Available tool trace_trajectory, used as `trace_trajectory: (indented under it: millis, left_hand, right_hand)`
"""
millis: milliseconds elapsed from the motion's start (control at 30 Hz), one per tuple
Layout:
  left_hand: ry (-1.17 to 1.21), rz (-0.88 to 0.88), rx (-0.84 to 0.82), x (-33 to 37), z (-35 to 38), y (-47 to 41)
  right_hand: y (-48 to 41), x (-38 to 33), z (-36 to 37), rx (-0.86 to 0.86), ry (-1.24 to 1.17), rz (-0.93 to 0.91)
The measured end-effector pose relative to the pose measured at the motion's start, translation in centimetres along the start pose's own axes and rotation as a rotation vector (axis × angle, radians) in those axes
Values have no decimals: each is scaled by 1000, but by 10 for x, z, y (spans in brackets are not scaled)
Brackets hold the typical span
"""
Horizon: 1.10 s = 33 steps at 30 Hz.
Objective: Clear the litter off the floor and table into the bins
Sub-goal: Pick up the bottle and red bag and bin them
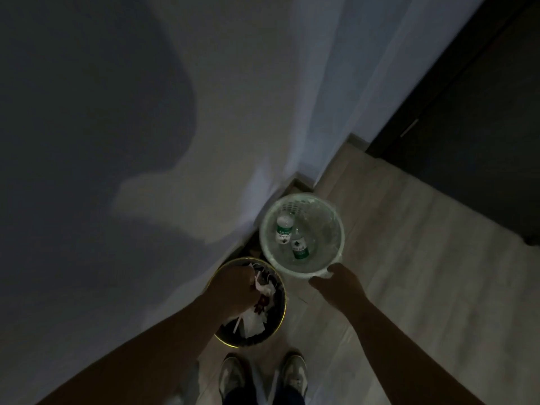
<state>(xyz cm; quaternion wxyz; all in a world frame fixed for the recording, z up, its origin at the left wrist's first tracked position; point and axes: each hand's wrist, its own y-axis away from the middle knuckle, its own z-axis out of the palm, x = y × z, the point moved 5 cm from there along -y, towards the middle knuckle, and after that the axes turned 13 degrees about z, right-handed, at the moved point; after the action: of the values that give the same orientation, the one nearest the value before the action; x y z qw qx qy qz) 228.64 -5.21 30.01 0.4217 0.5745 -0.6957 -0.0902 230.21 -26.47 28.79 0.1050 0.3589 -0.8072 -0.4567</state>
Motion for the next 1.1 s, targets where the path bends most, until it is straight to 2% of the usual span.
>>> trace_trajectory:
  millis: [167, 467, 567, 833, 1000, 1100]
  left_hand:
    - [-7, 97, 4, 32, -46, 43]
    - [-106, 260, 220, 130, -199, 132]
    - [-121, 311, 367, 173, -264, 173]
    - [-346, 399, 792, 306, -419, 302]
    - [-398, 420, 1093, 365, -444, 383]
    - [-463, 331, 1212, 369, -436, 428]
  right_hand:
    - [56, -7, -39, 69, 93, -55]
    - [212, -77, -167, 259, 198, -356]
    - [281, -106, -230, 385, 226, -509]
    - [461, -154, -393, 670, 269, -928]
    - [545, -153, -450, 818, 243, -1271]
    - [579, -157, -455, 876, 269, -1455]
